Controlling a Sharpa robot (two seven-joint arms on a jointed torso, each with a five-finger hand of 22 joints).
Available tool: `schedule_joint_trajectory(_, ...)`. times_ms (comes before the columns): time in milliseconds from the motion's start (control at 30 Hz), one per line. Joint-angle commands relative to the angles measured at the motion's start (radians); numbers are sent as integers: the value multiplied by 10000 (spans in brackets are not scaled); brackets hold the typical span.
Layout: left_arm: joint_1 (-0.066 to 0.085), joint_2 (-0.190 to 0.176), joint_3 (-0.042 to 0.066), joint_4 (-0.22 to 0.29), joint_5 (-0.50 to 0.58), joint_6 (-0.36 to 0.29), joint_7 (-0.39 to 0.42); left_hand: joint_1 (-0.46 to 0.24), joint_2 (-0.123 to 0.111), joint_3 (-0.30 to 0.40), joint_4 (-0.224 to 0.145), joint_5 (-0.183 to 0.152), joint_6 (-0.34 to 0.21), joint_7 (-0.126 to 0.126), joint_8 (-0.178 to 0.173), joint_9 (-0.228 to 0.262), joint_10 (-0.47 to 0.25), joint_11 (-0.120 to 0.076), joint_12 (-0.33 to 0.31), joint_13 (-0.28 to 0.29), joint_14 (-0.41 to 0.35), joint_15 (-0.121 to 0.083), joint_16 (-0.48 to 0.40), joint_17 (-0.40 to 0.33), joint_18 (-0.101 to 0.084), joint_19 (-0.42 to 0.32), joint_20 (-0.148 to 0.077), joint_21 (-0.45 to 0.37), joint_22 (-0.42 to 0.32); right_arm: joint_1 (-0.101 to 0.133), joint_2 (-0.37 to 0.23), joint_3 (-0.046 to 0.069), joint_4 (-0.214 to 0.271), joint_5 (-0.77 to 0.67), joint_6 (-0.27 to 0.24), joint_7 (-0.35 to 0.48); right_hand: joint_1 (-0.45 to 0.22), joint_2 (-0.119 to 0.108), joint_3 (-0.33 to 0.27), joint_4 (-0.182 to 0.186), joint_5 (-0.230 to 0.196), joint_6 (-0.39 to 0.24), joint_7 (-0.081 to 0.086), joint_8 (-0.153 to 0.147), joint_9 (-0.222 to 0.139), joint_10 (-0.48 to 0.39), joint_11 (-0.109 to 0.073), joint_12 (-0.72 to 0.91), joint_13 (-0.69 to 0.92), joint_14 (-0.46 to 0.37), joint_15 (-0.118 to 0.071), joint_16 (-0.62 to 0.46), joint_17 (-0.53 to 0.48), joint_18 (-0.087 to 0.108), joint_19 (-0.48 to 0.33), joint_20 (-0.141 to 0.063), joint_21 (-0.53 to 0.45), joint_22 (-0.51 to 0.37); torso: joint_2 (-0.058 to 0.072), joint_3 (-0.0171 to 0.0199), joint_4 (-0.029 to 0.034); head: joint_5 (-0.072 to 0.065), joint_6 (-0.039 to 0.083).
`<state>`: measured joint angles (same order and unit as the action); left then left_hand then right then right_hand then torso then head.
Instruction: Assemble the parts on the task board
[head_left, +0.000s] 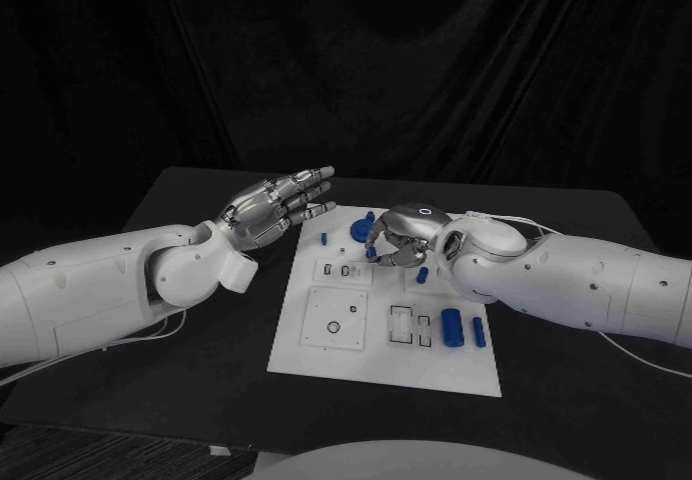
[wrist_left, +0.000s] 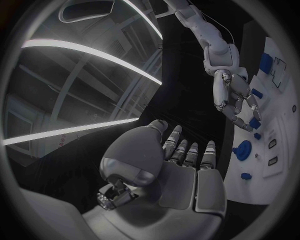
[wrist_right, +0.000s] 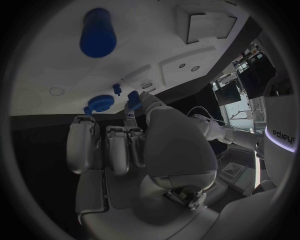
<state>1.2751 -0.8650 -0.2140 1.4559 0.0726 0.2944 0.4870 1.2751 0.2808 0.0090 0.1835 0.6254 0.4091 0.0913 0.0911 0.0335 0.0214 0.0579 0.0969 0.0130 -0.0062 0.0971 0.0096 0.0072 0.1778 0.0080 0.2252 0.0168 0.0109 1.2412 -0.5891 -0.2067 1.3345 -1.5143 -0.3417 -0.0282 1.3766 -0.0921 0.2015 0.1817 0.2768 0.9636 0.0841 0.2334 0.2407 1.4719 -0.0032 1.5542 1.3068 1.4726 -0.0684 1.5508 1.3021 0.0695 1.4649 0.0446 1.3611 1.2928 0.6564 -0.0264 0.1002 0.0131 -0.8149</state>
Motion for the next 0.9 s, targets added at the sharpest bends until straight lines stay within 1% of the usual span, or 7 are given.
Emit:
schedule_joint_trajectory(33, -14, 11, 11, 14, -9, 133, 64, 59, -42, 490, -27, 156, 35, 39, 149, 177, -15, 117, 208, 94, 92, 117, -47, -44, 31, 23, 23, -105, -53, -69, 113, 6, -105, -148, 342, -243, 274, 100, 209, -142, -162, 434, -52, 522, 643, 989, 84, 166, 2640, 952, 63, 123, 2568, -163, -16, 24, -152, 2069, 1, -1, 16, -17, -2)
schedule_joint_trajectory(167, -15, 8, 11, 17, -9, 127, 59, 59, -42, 490, -27, 156, 35, 39, 149, 177, -15, 117, 208, 94, 92, 117, -47, -44, 31, 23, 23, -105, -53, -128, 234, 6, -193, -150, 447, -234, 272, 98, 207, -145, -167, 430, -49, 520, 643, 989, 86, 166, 2640, 948, 64, 111, 2551, -160, -23, 26, -167, 2064, 8, 1, 23, -22, -3)
schedule_joint_trajectory(233, -15, 7, 11, 20, -9, 127, 56, 59, -42, 490, -27, 156, 35, 39, 149, 177, -15, 117, 208, 94, 92, 117, -47, -44, 31, 23, 23, -105, -53, -154, 282, 6, -228, -151, 483, -229, 265, 94, 200, -147, -179, 420, -42, 515, 642, 989, 91, 166, 2640, 946, 69, 107, 2543, -158, -27, 29, -175, 2061, -1, -3, 13, -8, -17)
schedule_joint_trajectory(300, -15, 8, 11, 22, -9, 128, 48, 59, -42, 490, -27, 156, 35, 39, 149, 177, -15, 117, 208, 94, 92, 117, -47, -44, 31, 23, 23, -105, -53, -175, 326, 7, -269, -151, 508, -224, 265, 94, 200, -147, -179, 420, -42, 515, 642, 989, 91, 166, 2640, 946, 69, 107, 2543, -158, -27, 29, -175, 2061, -1, -5, 21, -9, -14)
schedule_joint_trajectory(367, -15, 14, 11, 19, -9, 132, 41, 59, -42, 490, -27, 156, 35, 39, 149, 177, -15, 117, 208, 94, 92, 117, -47, -44, 31, 23, 23, -105, -53, -190, 366, 7, -316, -151, 528, -219, 259, 92, 195, -149, -189, 412, -38, 511, 641, 989, 94, 166, 2640, 945, 72, 105, 2541, -157, -28, 32, -179, 2060, 2, 1, 14, -3, -15)
schedule_joint_trajectory(500, -15, 23, 11, 15, -9, 139, 35, 59, -42, 490, -27, 156, 35, 39, 149, 177, -15, 117, 208, 94, 92, 117, -47, -44, 31, 23, 23, -105, -53, -204, 410, 7, -368, -152, 533, -209, 244, 90, 187, -147, -203, 401, -31, 505, 640, 989, 99, 166, 2640, 943, 77, 100, 2534, -158, -26, 36, -176, 2062, -2, -3, 22, -21, -30)
schedule_joint_trajectory(900, -17, 60, 11, -12, -9, 166, -7, 53, -31, 519, -35, 167, 32, 43, 153, 176, -14, 121, 208, 94, 91, 118, -48, -45, 31, 21, 27, -106, -54, -218, 489, 7, -413, -152, 695, -214, 184, 82, 148, -149, -280, 311, 0, 454, 625, 989, 128, 166, 2640, 939, 110, 89, 2517, -152, -41, 63, -213, 2051, -8, -2, 13, -23, -67)
